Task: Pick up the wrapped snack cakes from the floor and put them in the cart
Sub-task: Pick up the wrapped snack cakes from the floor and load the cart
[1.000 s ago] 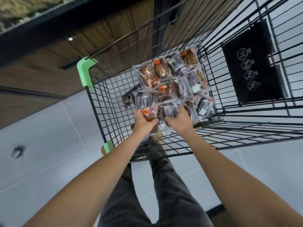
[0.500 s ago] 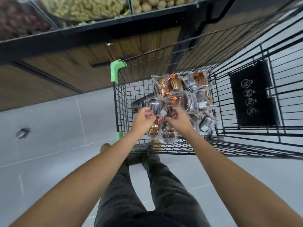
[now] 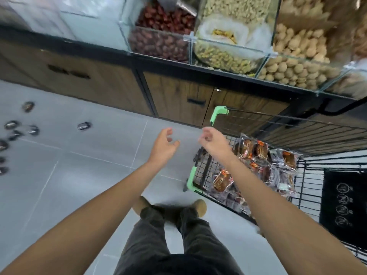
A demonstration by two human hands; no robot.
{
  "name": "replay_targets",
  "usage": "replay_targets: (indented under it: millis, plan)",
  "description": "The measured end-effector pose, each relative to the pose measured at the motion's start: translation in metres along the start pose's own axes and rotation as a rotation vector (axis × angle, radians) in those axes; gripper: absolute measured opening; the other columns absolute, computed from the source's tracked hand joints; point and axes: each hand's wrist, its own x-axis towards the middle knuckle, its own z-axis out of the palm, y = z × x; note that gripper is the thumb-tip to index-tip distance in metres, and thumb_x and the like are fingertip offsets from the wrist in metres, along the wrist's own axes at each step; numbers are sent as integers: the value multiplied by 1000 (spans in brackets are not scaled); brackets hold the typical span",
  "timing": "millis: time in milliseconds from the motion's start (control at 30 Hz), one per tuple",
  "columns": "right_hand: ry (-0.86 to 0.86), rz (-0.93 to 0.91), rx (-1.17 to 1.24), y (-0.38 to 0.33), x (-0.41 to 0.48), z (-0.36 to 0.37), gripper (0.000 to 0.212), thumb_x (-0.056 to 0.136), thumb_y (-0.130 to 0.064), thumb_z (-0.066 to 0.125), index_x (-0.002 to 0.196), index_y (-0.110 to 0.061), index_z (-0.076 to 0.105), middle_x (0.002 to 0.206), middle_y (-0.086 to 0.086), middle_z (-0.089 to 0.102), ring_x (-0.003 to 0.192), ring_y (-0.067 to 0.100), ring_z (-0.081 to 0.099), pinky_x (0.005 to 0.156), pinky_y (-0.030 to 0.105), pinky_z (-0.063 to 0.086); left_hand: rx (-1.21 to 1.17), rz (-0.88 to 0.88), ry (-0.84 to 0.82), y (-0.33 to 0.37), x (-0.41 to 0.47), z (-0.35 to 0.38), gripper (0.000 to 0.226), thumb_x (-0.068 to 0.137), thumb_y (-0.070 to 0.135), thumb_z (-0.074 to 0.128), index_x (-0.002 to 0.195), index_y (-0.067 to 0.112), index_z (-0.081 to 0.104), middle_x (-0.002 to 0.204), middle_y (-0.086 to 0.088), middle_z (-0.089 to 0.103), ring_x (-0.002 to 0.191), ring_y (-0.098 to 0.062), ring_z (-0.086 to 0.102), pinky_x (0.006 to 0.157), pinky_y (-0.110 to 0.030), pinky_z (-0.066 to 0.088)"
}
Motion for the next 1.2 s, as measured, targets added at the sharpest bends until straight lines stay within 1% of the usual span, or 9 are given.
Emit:
replay_targets:
  millis: [100, 267, 367, 500, 600, 767, 900, 1033, 1200]
  plan:
    - [-42, -96, -65, -46, 1, 32, 37, 90, -8, 58, 126, -6, 53, 105, 6, 60, 92, 14, 55, 78, 20, 44, -52, 24, 95, -8, -4, -47, 47, 86, 8, 60, 131, 10, 44, 131, -3, 49, 114, -24, 52, 92, -40, 47]
    - [-127, -193, -134, -112, -6, 100, 37, 87, -11, 61, 124, -9, 55, 108, 6, 63, 96, 14, 59, 83, 20, 44, -74, 45, 208, -34, -15, -130, 51, 86, 11, 63, 133, 13, 43, 128, 2, 48, 104, -13, 50, 87, -25, 42]
    - [-172, -247, -160, -145, -14, 143, 37, 87, -13, 61, 123, -10, 56, 109, 7, 64, 99, 19, 61, 89, 28, 48, -89, 41, 274, -53, -24, -183, 52, 85, 13, 63, 133, 15, 43, 131, 0, 49, 105, -12, 50, 89, -27, 42]
    - [-217, -304, -169, -189, -22, 204, 34, 86, -14, 59, 120, -13, 58, 106, 4, 65, 96, 20, 62, 86, 32, 50, -89, 57, 354, -76, -38, -253, 52, 86, 14, 63, 134, 14, 42, 134, -1, 48, 110, -15, 51, 89, -27, 42]
    - [-259, -353, -192, -220, -27, 251, 34, 87, -14, 57, 120, -12, 58, 108, 4, 65, 94, 18, 62, 86, 30, 50, -101, 69, 424, -92, -49, -301, 50, 86, 14, 62, 133, 13, 43, 135, -2, 48, 106, -12, 49, 87, -25, 39]
    - [-361, -440, -215, -265, -38, 323, 31, 87, -10, 59, 118, -6, 58, 100, 2, 61, 84, 11, 56, 80, 24, 46, -142, 46, 539, -111, -66, -370, 50, 88, 12, 60, 134, 9, 42, 133, -4, 48, 116, -19, 50, 92, -25, 39]
    - [-423, -495, -239, -295, -32, 375, 30, 85, -7, 60, 115, -6, 59, 91, -1, 59, 72, 8, 53, 69, 17, 42, -184, 10, 634, -124, -65, -416, 50, 88, 10, 60, 135, 7, 42, 124, -2, 52, 113, -17, 51, 88, -19, 36]
    - [-464, -526, -255, -323, -13, 427, 30, 84, -5, 61, 114, -4, 61, 86, -2, 58, 67, 3, 51, 62, 8, 40, -217, -28, 680, -139, -52, -461, 50, 89, 13, 60, 136, 9, 41, 136, -6, 47, 118, -18, 49, 92, -25, 38]
    - [-519, -550, -299, -363, 31, 492, 33, 84, -9, 63, 117, -6, 60, 91, 1, 61, 80, 10, 55, 70, 11, 37, -233, -72, 706, -160, -15, -521, 52, 89, 15, 60, 136, 10, 40, 138, -5, 46, 114, -17, 49, 83, -20, 35]
